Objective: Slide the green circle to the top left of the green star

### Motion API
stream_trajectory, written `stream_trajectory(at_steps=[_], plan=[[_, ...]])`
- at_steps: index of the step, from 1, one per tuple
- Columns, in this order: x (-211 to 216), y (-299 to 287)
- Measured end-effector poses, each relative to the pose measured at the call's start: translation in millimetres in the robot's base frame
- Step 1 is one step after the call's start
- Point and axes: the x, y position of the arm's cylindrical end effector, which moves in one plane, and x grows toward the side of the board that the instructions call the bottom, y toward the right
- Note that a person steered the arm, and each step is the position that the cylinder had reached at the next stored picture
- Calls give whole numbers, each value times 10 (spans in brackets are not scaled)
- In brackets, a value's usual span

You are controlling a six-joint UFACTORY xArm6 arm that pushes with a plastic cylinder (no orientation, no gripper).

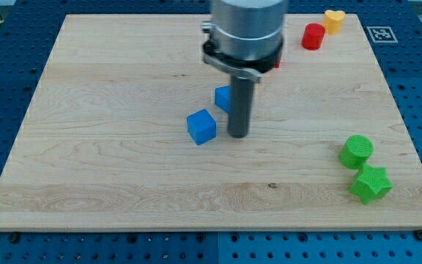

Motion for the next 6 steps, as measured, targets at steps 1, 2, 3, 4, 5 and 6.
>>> stream_trajectory(at_steps=[1, 2, 3, 4, 5, 6], plan=[[0, 552], [0, 1083], [27, 1582], [181, 1778], [275, 1748], [370, 1663]])
